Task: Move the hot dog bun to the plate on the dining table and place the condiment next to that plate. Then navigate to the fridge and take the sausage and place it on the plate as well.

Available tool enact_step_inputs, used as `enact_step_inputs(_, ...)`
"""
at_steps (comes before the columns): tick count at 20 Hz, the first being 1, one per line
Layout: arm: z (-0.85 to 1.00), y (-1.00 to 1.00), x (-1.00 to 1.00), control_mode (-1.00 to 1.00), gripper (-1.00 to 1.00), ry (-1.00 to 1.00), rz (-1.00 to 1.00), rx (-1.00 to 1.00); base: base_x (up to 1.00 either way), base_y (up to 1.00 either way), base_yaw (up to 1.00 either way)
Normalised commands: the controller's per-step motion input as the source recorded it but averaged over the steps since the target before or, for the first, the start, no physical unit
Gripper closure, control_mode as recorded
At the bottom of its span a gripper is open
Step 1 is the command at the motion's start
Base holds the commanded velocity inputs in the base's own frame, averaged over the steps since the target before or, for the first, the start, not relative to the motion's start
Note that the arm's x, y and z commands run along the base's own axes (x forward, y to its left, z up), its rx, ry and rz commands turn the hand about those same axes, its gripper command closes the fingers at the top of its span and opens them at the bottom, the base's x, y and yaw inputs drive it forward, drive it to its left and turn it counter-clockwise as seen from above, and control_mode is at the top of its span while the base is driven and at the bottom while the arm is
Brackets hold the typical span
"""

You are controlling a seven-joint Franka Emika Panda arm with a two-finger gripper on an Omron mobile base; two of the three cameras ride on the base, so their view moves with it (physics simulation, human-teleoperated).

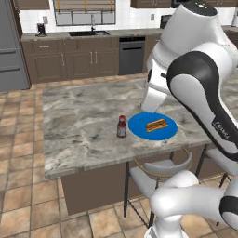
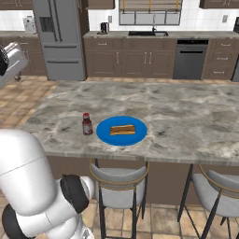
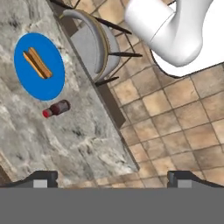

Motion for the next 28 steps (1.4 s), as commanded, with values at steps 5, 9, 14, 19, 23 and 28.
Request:
enact_step_inputs(5,-0.53,-0.32,-0.2,-1.0,-1.0,-0.06,-0.34,0.0,0.0,0.0,0.0)
enact_step_inputs(9,-0.51,-0.02,-0.15,-1.0,-1.0,-0.19,-0.33,0.01,0.0,0.0,0.0)
enact_step_inputs(14,-0.25,0.0,-0.07,1.0,-1.0,-0.13,-0.19,0.03,-0.01,0.0,-0.04)
enact_step_inputs(19,0.0,0.0,0.0,1.0,-1.0,0.0,0.0,0.0,-0.14,0.42,-0.14)
enact_step_inputs(23,0.0,0.0,0.0,1.0,-1.0,0.0,0.0,0.0,-0.2,0.92,-0.08)
enact_step_inputs(28,0.0,0.0,0.0,1.0,-1.0,0.0,0.0,0.0,-0.16,1.0,-0.03)
